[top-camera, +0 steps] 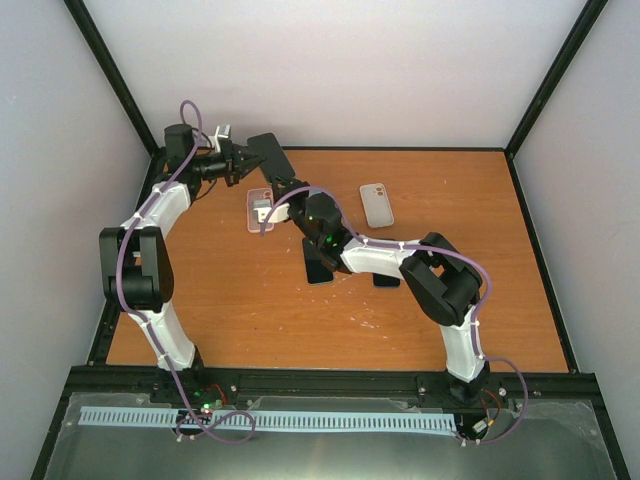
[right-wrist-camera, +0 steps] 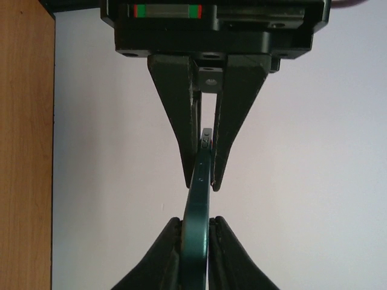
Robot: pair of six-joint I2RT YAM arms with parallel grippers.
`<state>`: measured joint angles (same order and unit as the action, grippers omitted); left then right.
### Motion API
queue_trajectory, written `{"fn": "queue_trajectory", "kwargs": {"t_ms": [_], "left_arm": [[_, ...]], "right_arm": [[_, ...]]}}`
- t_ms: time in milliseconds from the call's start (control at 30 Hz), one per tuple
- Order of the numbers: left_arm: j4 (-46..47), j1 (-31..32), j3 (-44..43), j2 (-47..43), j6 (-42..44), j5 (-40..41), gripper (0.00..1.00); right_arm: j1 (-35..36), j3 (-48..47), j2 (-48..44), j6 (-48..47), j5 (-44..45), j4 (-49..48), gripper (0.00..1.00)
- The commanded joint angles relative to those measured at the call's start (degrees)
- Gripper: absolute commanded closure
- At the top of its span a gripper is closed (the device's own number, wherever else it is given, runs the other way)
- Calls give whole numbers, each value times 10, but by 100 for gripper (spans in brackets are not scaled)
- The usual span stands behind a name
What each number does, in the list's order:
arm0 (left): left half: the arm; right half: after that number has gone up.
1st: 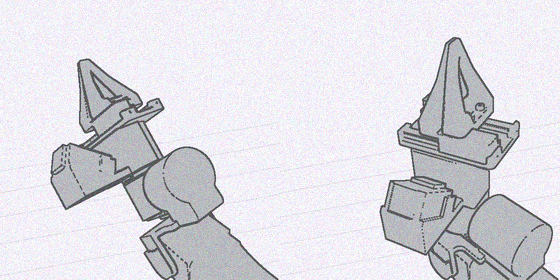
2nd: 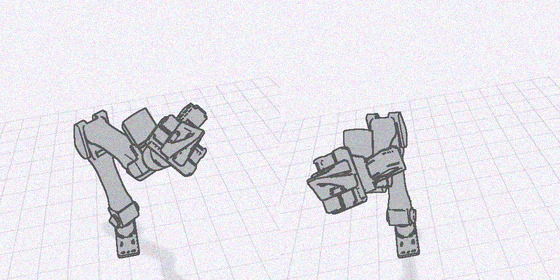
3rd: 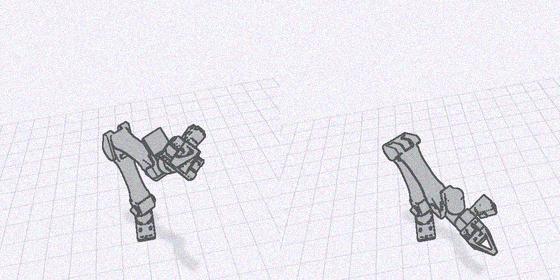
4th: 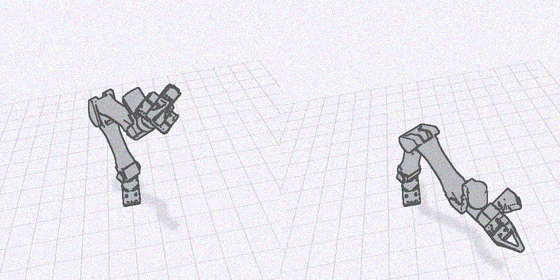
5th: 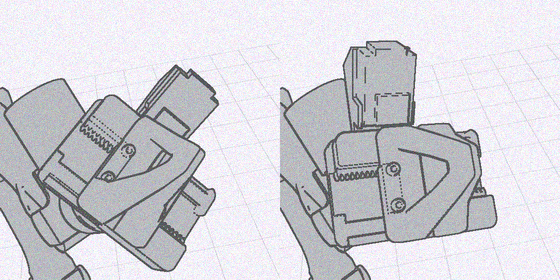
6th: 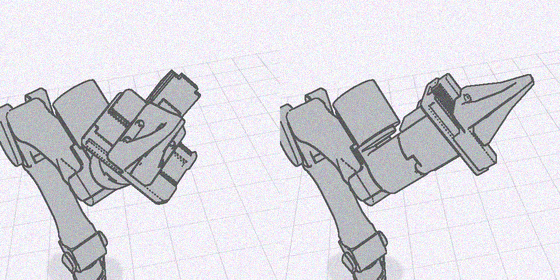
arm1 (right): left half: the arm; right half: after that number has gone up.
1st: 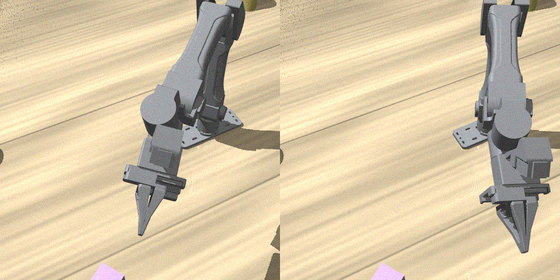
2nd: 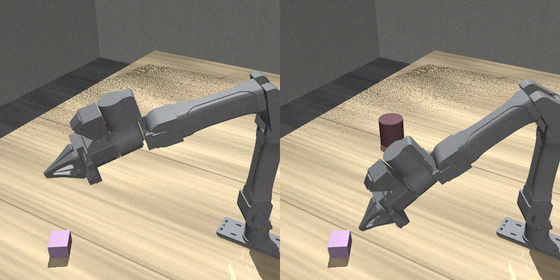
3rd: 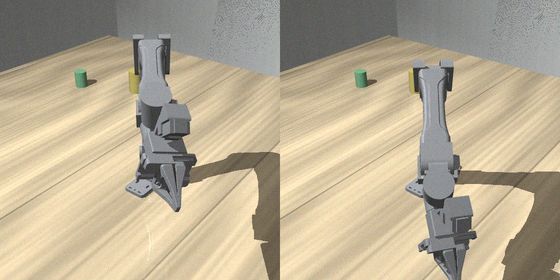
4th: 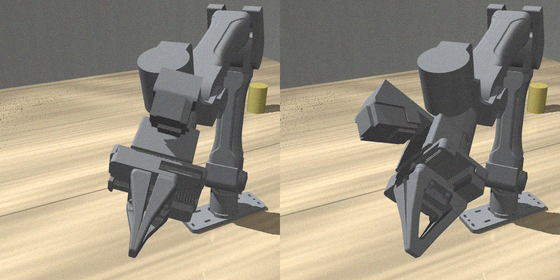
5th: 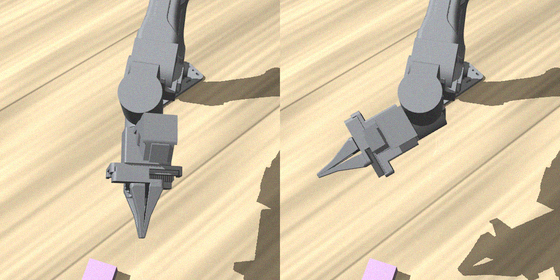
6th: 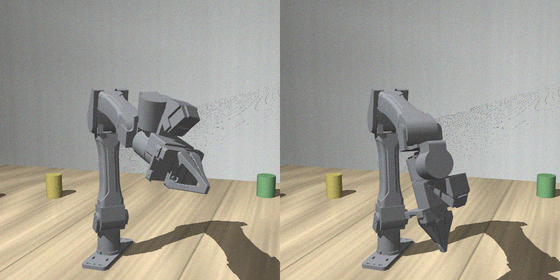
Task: Take the phone out of the phone case
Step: Place the phone at the center of the board.
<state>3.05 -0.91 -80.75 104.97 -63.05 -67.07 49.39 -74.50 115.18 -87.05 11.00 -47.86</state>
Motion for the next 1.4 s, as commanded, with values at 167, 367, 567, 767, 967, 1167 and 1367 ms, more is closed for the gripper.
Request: {"fn": "queue_trajectory", "kwargs": {"t_ms": [167, 367, 567, 767, 967, 1167, 1367], "left_arm": [[-18, -15, -18, -12, 56, -1, 99], [-67, -24, -18, -27, 130, 6, 99], [-156, -32, -20, -41, 250, 12, 99], [-201, -45, 17, -72, 341, 10, 99], [-255, -50, 80, -110, 459, -21, 99], [-339, -51, 143, -132, 581, -34, 99], [-423, -52, 178, -119, 701, -3, 99]], "right_arm": [[0, 20, -14, 0, -14, -63, 51], [-12, 41, -29, 23, -18, -44, 21], [-26, 61, -72, 103, -21, 41, 3], [-38, 73, -141, 202, -37, 192, 0], [-67, 63, -217, 295, -118, 394, 0], [-117, 45, -265, 374, -184, 518, 0], [-152, 15, -285, 412, -233, 628, 0]]}}
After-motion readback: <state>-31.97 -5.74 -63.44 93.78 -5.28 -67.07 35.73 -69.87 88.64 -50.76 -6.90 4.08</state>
